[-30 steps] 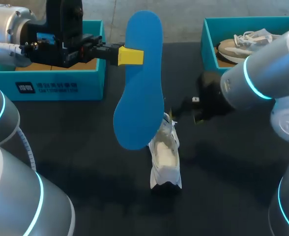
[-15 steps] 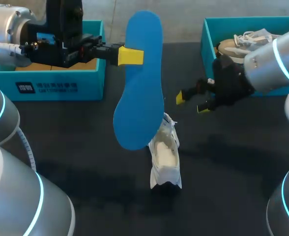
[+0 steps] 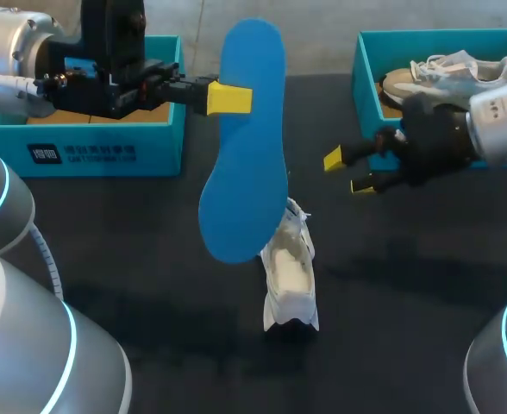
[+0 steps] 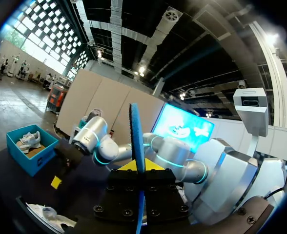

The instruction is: Take the shoe out of the shoebox, open the shoe tongue, remove and reinsert the insole, then place the shoe into the shoebox

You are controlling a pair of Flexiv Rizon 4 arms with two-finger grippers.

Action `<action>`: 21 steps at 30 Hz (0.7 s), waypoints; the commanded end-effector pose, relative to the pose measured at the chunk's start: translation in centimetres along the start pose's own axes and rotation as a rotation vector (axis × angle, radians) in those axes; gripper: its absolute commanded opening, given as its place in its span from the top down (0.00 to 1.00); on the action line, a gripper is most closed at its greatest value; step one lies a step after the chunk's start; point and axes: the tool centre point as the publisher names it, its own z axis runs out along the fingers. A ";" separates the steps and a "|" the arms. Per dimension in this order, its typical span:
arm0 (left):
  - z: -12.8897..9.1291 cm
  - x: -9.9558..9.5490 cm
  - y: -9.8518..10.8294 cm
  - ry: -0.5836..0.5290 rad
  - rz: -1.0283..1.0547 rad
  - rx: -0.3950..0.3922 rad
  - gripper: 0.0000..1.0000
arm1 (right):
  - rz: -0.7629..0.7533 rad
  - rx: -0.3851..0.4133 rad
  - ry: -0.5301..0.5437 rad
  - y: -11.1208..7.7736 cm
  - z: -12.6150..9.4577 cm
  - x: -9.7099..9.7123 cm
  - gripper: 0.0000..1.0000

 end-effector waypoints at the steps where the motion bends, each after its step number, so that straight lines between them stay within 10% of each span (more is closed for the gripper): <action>1: 0.1 0.0 0.0 0.001 0.000 0.000 1.00 | -0.001 0.002 0.072 -0.1 0.0 0.0 0.00; 21: 0.1 0.0 0.0 0.001 0.000 0.000 1.00 | 0.064 0.024 0.257 0.2 -0.4 0.9 0.00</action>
